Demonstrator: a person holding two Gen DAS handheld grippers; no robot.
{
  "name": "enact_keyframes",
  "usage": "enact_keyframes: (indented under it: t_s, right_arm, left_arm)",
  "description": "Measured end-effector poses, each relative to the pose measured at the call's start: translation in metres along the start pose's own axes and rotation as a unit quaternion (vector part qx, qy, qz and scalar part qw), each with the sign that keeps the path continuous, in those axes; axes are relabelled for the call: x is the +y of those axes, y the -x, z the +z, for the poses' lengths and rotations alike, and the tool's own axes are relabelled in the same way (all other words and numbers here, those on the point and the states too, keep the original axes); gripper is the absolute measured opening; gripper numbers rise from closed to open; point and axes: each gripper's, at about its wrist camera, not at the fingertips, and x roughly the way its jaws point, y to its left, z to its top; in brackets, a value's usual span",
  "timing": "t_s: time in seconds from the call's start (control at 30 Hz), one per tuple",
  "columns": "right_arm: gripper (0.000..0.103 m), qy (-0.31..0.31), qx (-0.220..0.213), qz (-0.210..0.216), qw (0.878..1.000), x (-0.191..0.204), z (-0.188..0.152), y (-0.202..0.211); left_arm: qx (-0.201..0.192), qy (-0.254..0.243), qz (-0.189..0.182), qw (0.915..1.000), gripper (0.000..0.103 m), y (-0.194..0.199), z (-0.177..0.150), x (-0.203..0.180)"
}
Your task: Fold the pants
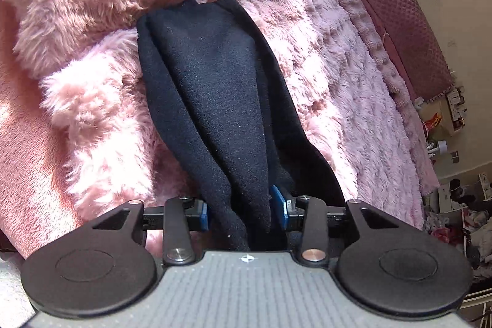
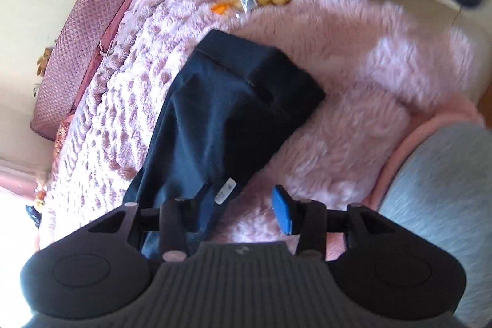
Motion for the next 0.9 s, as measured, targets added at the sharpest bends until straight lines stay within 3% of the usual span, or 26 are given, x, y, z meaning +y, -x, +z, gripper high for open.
enact_keyframes:
  t_s: [0.07,0.17,0.27,0.3,0.37,0.4,0.5,0.6,0.7,0.83,0.9]
  right_arm:
    - [0.041,0.049,-0.029,-0.012,0.998,0.001,0.004,0.018]
    - [0.041,0.051,-0.019,0.039,0.998,-0.003,0.007,0.029]
    - [0.04,0.084,-0.025,0.088,0.992,0.02,0.002,0.018]
    - [0.037,0.103,-0.029,0.102,0.989,0.028,-0.003,0.015]
    - [0.018,0.155,-0.025,0.133,0.979,0.057,-0.011,-0.005]
    - [0.003,0.169,-0.018,0.14,0.976,0.066,-0.015,-0.014]
    - [0.0,0.193,-0.003,0.158,0.968,0.092,-0.031,-0.046]
    - [0.0,0.204,0.011,0.121,0.971,0.108,-0.045,-0.075]
    - [0.0,0.193,0.052,0.032,0.979,0.098,-0.052,-0.096]
    - [0.0,0.155,0.061,0.021,0.986,0.065,-0.047,-0.089]
    - [0.0,0.138,0.053,0.019,0.989,0.055,-0.043,-0.079]
  left_arm:
    - [-0.015,-0.029,-0.004,0.9995,0.056,0.018,-0.017,-0.015]
    - [-0.059,-0.1,-0.002,0.9933,0.058,0.047,-0.052,-0.048]
    - [-0.067,-0.15,-0.045,0.9855,0.058,0.06,-0.09,-0.087]
    - [-0.057,-0.16,-0.065,0.9833,0.057,0.059,-0.101,-0.101]
    - [-0.034,-0.168,-0.11,0.9791,0.056,0.051,-0.128,-0.129]
    - [-0.025,-0.168,-0.126,0.9775,0.05,0.046,-0.14,-0.139]
    - [0.009,-0.196,-0.166,0.9665,0.039,0.022,-0.191,-0.177]
    - [0.058,-0.253,-0.176,0.9496,0.023,-0.005,-0.247,-0.21]
    - [0.112,-0.283,-0.199,0.9315,0.02,-0.031,-0.294,-0.227]
    - [0.181,-0.312,-0.189,0.9131,0.02,-0.056,-0.341,-0.226]
    - [0.201,-0.352,-0.17,0.898,0.02,-0.06,-0.36,-0.222]
